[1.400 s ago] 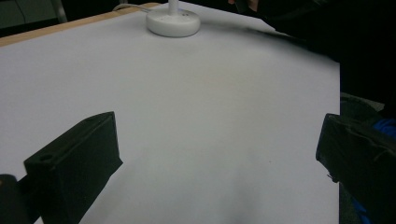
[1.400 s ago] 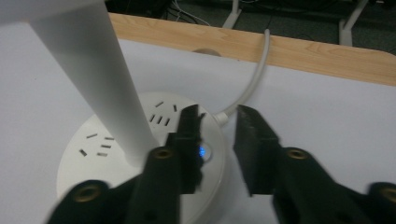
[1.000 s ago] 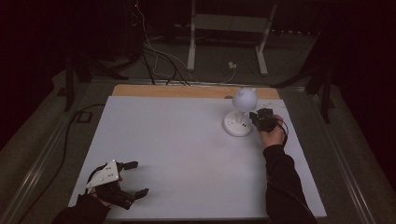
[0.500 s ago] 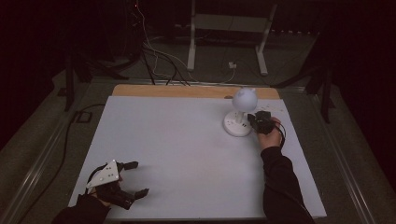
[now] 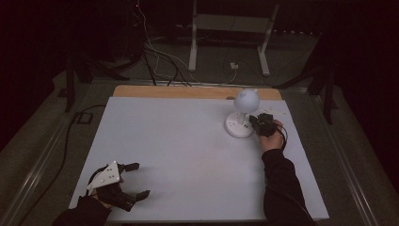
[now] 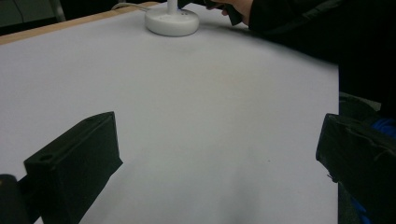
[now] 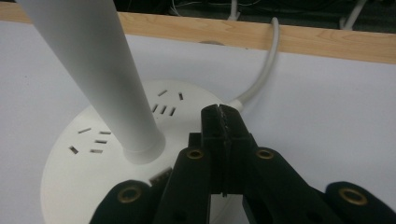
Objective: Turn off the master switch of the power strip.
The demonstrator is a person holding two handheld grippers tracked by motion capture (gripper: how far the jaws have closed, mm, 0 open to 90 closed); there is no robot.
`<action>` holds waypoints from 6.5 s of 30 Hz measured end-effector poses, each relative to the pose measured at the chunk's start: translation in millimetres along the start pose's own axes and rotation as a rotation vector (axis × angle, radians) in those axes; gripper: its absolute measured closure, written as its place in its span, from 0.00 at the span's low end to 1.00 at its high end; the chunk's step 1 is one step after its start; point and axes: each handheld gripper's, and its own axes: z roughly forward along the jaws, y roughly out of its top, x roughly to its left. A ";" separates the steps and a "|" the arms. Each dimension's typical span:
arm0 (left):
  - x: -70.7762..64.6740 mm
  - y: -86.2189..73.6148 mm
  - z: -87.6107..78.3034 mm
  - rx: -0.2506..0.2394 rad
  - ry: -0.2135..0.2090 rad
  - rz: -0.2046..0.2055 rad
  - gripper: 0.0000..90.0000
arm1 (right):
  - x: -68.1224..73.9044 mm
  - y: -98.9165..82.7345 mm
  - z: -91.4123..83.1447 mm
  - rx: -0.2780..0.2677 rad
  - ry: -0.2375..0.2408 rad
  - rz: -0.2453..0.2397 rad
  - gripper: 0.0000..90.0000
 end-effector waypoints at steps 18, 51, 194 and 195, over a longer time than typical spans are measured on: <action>0.2 -0.1 0.0 -0.003 -0.003 -0.004 0.00 | -5.4 -1.8 4.2 -0.008 0.006 0.022 1.00; -0.1 -0.3 0.8 0.000 -0.006 -0.003 0.00 | 3.6 -2.7 3.7 -0.006 -0.015 -0.011 1.00; -1.7 0.8 0.1 0.001 -0.014 0.008 0.00 | 42.2 -102.7 -156.1 0.058 0.437 -0.200 0.00; -1.5 0.7 0.2 0.003 -0.013 0.009 0.00 | 42.2 -102.6 -155.9 0.053 0.434 -0.207 0.00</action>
